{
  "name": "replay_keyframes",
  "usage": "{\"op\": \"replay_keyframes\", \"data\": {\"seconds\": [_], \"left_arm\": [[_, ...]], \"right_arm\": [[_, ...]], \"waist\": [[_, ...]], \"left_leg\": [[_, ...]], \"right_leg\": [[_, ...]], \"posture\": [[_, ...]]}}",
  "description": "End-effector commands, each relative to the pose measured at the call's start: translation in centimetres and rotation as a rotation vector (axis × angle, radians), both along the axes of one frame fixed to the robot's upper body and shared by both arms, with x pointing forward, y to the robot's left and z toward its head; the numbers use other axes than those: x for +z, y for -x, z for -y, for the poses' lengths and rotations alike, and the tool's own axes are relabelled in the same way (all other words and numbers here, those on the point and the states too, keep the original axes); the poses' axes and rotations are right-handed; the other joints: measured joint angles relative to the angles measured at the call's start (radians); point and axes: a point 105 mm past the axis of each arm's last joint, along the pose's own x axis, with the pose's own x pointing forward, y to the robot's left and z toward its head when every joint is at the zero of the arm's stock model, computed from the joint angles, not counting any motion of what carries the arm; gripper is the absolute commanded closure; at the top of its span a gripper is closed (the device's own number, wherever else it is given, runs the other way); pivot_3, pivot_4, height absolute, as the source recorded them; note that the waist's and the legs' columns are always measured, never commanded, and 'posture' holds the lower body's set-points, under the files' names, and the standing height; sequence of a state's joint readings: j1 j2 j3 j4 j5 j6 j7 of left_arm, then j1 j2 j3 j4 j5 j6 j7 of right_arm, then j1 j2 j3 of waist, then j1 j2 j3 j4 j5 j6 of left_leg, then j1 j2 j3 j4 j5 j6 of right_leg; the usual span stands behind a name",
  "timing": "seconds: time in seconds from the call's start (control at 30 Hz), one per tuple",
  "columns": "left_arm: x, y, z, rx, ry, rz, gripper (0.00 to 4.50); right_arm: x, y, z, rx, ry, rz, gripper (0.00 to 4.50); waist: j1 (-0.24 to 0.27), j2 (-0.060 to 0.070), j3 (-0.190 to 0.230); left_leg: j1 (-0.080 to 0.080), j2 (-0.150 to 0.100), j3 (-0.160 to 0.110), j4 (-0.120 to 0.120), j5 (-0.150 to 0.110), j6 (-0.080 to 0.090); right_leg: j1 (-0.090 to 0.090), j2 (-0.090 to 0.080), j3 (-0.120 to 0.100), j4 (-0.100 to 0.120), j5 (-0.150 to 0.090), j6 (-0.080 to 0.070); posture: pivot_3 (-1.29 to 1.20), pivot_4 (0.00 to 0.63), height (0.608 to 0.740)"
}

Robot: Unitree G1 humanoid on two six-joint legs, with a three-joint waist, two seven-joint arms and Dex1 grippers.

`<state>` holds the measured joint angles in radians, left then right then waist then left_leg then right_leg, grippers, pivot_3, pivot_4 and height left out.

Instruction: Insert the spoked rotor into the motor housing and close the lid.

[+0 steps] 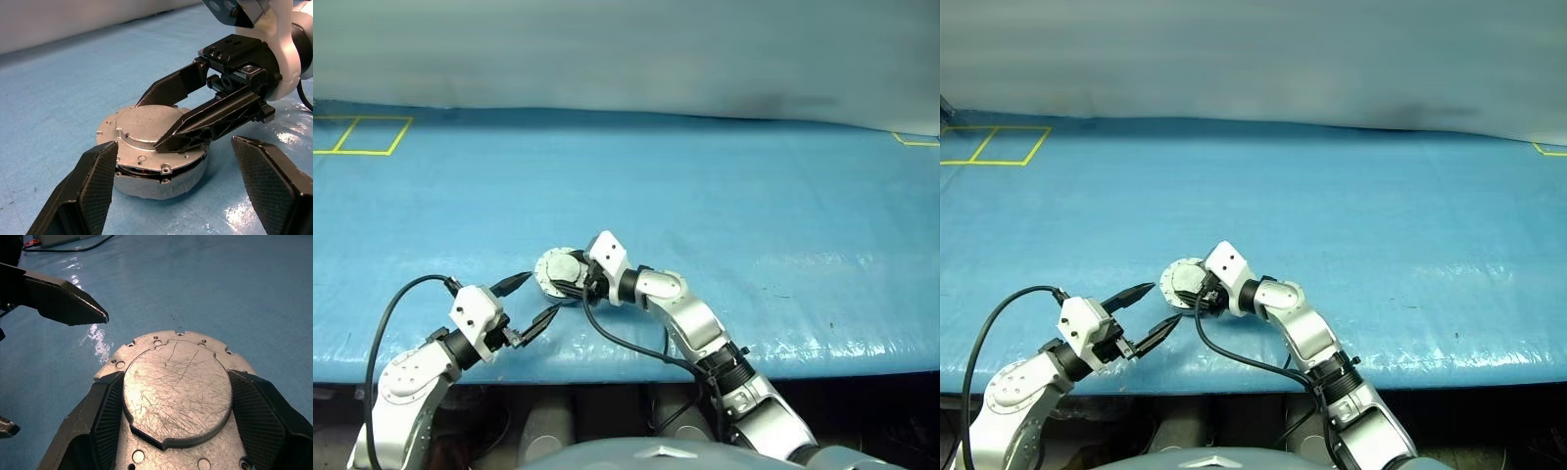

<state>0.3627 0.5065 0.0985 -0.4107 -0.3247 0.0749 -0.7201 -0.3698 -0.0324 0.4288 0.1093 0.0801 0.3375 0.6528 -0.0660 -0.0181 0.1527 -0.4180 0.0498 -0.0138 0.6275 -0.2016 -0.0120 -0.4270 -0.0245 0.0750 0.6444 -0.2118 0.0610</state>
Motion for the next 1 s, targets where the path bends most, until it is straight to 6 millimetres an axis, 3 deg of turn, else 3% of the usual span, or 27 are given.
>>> {"op": "replay_keyframes", "data": {"seconds": [0.03, 0.73, 1.0], "left_arm": [[0.3, 0.2, 0.3, -0.008, 0.009, 0.023, 0.46], [0.1, 0.4, 0.4, 0.004, 0.016, 0.015, 0.46], [-0.2, -0.8, -0.3, 0.106, 0.042, -0.009, 0.46]], "right_arm": [[1.1, 0.1, -0.5, 0.01, 0.007, 0.055, 1.48], [-1.9, -0.7, 1.4, -0.021, 0.254, 0.027, 1.48], [-2.4, -1.0, 2.2, -0.044, 0.286, 0.001, 1.48]], "waist": [[0.0, 0.0, 0.0], [0.002, 0.0, 0.0], [0.009, 0.0, -0.002]], "left_leg": [[0.0, 0.0, 0.0, 0.0, 0.0, 0.0], [0.003, 0.0, 0.0, 0.001, 0.0, 0.0], [0.003, -0.001, 0.0, 0.001, 0.0, 0.0]], "right_leg": [[0.0, 0.0, 0.0, 0.0, 0.0, 0.0], [-0.001, -0.001, 0.0, 0.0, 0.0, 0.0], [-0.001, -0.002, 0.0, -0.001, 0.0, 0.0]], "posture": [[0.0, 0.15, 0.74], [0.0, 0.15, 0.74], [0.0, 0.15, 0.74]]}}
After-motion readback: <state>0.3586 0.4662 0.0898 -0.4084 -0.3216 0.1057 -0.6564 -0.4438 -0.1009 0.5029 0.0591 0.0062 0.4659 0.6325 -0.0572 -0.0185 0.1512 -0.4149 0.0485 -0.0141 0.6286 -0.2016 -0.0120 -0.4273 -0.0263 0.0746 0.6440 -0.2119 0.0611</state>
